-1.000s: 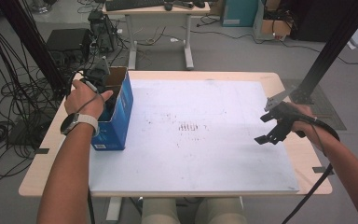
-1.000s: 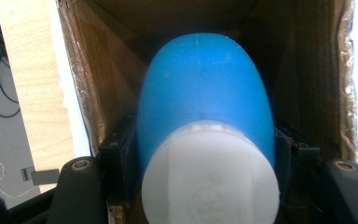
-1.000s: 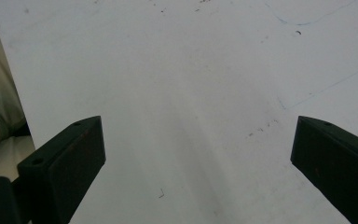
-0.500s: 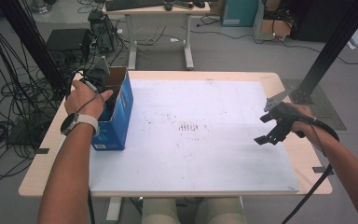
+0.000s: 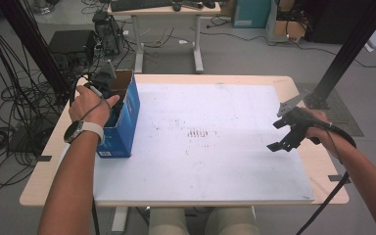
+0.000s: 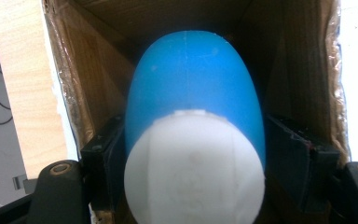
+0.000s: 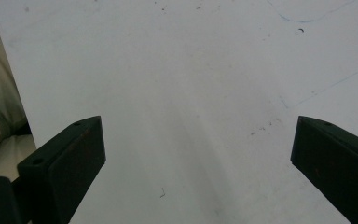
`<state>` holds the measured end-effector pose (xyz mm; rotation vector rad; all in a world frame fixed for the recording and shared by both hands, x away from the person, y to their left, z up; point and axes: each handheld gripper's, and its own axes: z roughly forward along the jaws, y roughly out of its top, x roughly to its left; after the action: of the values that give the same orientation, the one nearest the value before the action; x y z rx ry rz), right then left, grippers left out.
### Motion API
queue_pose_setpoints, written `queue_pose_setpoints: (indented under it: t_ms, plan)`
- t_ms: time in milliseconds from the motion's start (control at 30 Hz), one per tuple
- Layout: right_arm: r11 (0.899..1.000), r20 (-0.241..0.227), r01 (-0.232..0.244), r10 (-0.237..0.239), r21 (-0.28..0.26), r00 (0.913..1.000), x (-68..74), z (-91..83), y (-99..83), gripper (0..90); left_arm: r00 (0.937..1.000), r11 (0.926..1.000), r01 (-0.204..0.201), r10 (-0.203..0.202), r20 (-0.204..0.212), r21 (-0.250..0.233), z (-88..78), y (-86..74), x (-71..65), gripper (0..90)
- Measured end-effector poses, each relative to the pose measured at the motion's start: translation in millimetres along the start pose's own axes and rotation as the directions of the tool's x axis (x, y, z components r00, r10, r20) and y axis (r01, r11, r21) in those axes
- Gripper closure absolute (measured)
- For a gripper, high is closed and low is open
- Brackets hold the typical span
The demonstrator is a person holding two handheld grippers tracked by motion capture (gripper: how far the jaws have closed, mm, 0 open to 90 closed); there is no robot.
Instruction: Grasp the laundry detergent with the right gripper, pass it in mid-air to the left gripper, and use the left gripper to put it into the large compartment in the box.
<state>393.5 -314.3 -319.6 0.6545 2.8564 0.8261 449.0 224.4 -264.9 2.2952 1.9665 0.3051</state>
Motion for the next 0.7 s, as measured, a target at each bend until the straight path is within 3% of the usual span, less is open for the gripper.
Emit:
queue_pose_setpoints:
  t_ms: [300,400,500,700]
  plan:
    - [1.000,0.009,0.008,-0.008,-0.007,0.9999,-0.5,-2.9,1.8,3.0,0.9997,0.9996,-0.003,0.004,0.025,-0.029,-6.2,-2.8,3.5,24.1]
    - [0.999,0.013,-0.031,0.031,0.014,0.9994,2.5,-4.2,1.1,3.0,0.9990,0.9992,-0.009,0.010,0.044,-0.038,-12.8,-3.4,7.3,20.8]
    - [0.999,0.013,-0.030,0.030,0.015,0.9995,2.8,-4.6,1.2,3.0,0.9992,0.9981,-0.008,0.011,0.037,-0.061,-19.9,-3.4,7.2,12.8]
    - [0.999,0.017,-0.029,0.029,0.013,0.9994,2.8,-6.7,1.7,3.0,0.9972,0.9917,-0.003,0.013,0.074,-0.129,-41.7,-4.6,9.0,11.5]
